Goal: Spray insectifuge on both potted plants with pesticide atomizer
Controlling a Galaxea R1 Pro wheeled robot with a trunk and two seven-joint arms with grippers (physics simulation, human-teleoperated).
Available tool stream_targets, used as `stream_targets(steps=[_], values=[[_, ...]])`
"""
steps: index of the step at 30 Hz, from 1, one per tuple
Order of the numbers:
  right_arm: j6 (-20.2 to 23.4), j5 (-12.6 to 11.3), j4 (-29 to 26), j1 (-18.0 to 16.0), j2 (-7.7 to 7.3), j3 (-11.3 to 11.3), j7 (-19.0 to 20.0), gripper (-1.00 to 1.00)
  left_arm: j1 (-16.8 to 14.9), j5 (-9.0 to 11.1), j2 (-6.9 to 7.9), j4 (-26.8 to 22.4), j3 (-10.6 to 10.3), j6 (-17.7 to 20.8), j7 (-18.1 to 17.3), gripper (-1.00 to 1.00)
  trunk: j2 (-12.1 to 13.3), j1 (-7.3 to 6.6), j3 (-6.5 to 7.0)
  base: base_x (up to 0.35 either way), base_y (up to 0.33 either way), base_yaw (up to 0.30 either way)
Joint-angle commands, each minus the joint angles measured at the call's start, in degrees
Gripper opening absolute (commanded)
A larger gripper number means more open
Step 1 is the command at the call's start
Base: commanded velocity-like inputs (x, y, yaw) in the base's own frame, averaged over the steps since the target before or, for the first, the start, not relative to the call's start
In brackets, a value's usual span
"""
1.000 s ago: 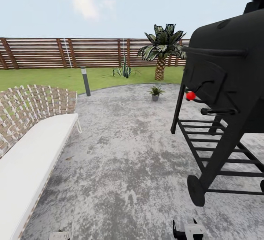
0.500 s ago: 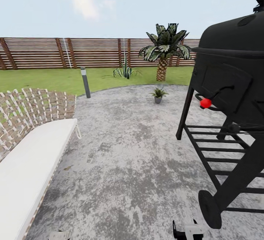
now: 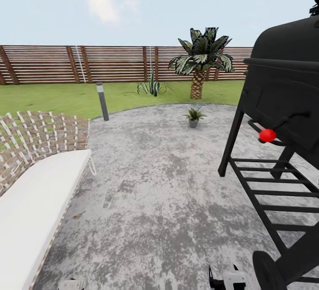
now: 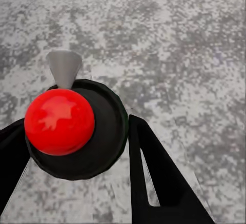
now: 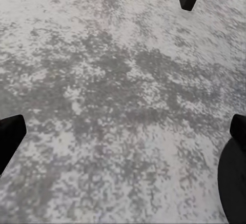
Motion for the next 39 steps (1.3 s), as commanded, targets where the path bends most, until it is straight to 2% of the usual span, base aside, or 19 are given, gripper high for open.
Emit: stream_targets(steps=[1,16,25,39], values=[[-0.1,0.6,0.0,0.0,0.02,-0.2,-0.4,1.0,0.0,0.3,0.01,0.1,0.3,-0.1,-0.6,-1.0,0.0,0.02,-0.05,0.303,0.0,0.0],[-0.1,0.6,0.1,0.0,0.02,-0.2,-0.4,1.0,0.0,0.3,-0.01,0.1,0.3,0.0,-0.6,-1.0,0.0,0.02,-0.05,0.303,0.002,0.0],[-0.1,0.6,0.1,0.0,0.02,-0.2,-0.4,1.0,0.0,0.3,-0.01,0.1,0.3,0.0,-0.6,-1.0,0.0,0.02,-0.05,0.299,0.155,0.0],[-0.1,0.6,0.1,0.0,0.02,-0.2,-0.4,1.0,0.0,0.3,0.0,0.1,0.3,0.0,-0.6,-1.0,0.0,0.02,-0.05,0.292,0.01,0.0]])
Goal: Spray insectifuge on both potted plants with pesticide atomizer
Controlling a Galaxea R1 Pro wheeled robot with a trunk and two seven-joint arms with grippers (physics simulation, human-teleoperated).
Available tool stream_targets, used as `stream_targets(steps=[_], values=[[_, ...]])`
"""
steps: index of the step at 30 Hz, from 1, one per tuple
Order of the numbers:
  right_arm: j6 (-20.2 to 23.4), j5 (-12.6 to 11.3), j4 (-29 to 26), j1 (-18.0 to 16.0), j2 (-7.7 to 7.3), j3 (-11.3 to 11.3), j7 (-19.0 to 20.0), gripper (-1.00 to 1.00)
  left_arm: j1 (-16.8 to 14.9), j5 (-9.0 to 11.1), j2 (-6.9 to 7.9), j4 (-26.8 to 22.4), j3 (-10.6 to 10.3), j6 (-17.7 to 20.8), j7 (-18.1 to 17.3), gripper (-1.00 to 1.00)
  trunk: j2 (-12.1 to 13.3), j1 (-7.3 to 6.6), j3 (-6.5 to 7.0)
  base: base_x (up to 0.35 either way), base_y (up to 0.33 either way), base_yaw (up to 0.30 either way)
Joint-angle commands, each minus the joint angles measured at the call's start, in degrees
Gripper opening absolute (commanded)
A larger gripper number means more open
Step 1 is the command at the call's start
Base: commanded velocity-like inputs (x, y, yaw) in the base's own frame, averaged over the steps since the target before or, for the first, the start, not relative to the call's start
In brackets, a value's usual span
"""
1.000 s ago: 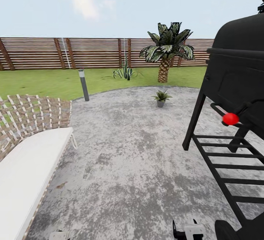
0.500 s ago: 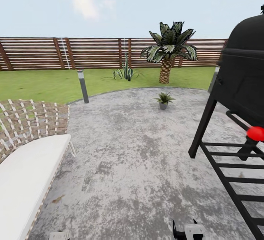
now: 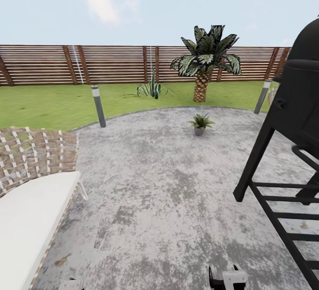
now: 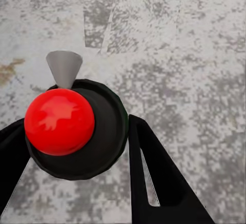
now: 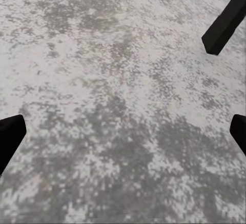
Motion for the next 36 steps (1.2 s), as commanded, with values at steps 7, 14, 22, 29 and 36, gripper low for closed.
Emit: stream_targets(steps=[7,14,22,29,36], values=[[-0.1,0.5,0.0,0.0,0.02,-0.2,-0.4,1.0,0.0,0.3,0.04,0.0,0.3,-0.1,-0.5,-1.0,0.0,0.02,-0.05,0.292,0.0,0.0],[-0.1,0.5,0.0,0.0,0.02,-0.2,-0.4,1.0,0.0,0.3,0.02,0.0,0.3,-0.1,-0.6,-1.0,0.0,0.02,-0.05,0.292,0.0,0.0],[-0.1,0.5,0.0,0.0,0.04,-0.2,-0.4,1.0,0.0,0.3,0.07,0.0,0.3,-0.1,-0.6,-1.0,0.0,0.02,-0.05,0.292,0.0,0.0],[-0.1,0.5,0.0,0.0,0.02,-0.2,-0.5,1.0,0.0,0.3,0.08,0.1,0.3,-0.1,-0.6,-1.0,0.0,0.02,-0.05,0.292,0.0,0.0],[-0.1,0.5,0.0,0.0,0.02,-0.3,-0.5,1.0,0.0,0.3,0.08,0.1,0.3,-0.1,-0.6,-1.0,0.0,0.02,-0.05,0.292,0.0,0.0]])
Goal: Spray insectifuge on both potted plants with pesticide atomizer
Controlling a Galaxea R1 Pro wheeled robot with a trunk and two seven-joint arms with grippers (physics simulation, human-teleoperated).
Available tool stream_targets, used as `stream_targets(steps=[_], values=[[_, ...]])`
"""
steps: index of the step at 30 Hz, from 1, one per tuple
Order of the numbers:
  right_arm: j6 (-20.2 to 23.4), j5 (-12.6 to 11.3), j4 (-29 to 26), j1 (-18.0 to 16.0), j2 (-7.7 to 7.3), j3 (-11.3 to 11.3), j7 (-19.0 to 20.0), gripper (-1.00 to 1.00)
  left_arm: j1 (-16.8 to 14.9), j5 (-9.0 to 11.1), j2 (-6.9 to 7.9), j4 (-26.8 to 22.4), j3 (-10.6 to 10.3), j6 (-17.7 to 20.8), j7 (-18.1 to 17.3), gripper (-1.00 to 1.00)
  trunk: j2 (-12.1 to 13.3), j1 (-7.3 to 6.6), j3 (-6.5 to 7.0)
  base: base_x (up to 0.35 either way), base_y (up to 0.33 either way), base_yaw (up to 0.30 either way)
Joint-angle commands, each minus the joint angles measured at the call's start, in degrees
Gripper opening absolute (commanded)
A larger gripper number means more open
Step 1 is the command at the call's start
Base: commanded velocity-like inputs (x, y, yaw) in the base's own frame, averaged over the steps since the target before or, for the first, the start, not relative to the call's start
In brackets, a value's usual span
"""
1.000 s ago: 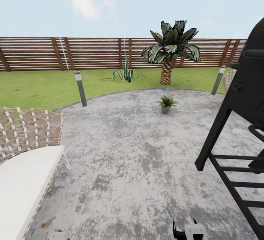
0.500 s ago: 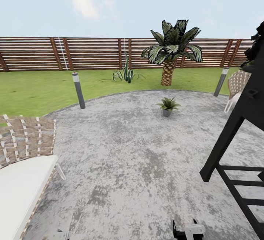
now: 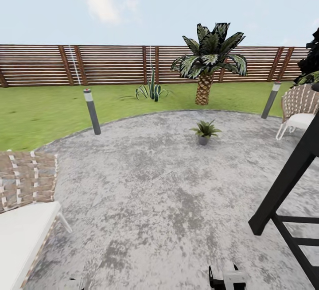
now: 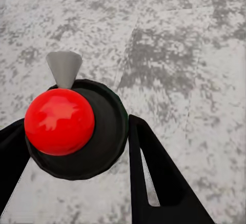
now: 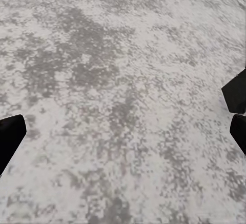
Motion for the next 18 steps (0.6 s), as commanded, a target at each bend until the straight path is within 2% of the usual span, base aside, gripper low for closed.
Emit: stream_targets(steps=[1,18], values=[[0.0,0.6,0.0,0.0,0.02,-0.2,-0.4,1.0,0.0,0.3,0.01,0.1,0.3,-0.1,-0.6,-1.0,0.0,0.02,-0.05,0.292,0.0,0.0],[0.0,0.6,0.0,0.0,0.02,-0.2,-0.4,1.0,0.0,0.3,0.01,0.1,0.3,-0.1,-0.6,-1.0,0.0,0.02,-0.05,0.292,0.0,0.0]])
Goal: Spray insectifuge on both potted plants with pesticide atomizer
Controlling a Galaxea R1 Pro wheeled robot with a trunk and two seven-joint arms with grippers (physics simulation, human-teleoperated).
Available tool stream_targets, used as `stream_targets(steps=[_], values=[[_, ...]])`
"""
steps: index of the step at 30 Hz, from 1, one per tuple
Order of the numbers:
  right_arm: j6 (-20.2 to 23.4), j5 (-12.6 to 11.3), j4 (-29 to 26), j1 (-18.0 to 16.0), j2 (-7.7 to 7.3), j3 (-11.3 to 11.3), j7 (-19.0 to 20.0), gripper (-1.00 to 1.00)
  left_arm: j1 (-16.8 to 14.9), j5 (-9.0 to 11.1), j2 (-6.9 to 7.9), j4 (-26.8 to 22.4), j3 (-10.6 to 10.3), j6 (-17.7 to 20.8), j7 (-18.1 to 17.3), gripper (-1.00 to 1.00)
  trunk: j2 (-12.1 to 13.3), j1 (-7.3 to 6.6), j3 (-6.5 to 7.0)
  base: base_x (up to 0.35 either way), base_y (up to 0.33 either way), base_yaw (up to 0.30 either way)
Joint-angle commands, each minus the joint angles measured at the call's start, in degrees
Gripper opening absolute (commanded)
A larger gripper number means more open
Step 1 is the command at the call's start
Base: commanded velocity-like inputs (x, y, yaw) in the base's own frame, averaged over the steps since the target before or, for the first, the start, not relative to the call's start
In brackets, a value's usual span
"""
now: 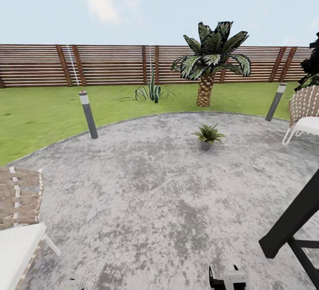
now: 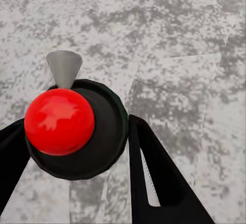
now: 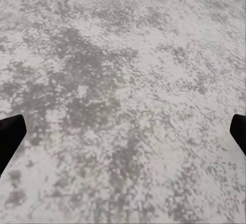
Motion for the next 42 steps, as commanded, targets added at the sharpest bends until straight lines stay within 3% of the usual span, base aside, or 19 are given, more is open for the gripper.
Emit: stream_targets(steps=[1,42], values=[[0.0,0.6,0.0,0.0,0.02,-0.2,-0.4,1.0,0.0,0.3,0.01,0.1,0.3,-0.1,-0.6,-1.0,0.0,0.02,-0.05,0.292,0.0,0.0],[0.0,0.5,0.0,0.0,0.24,-0.2,-0.4,1.0,0.0,0.3,0.01,0.1,0.3,-0.1,-0.6,-1.0,0.0,0.02,-0.07,0.292,0.0,-0.01]])
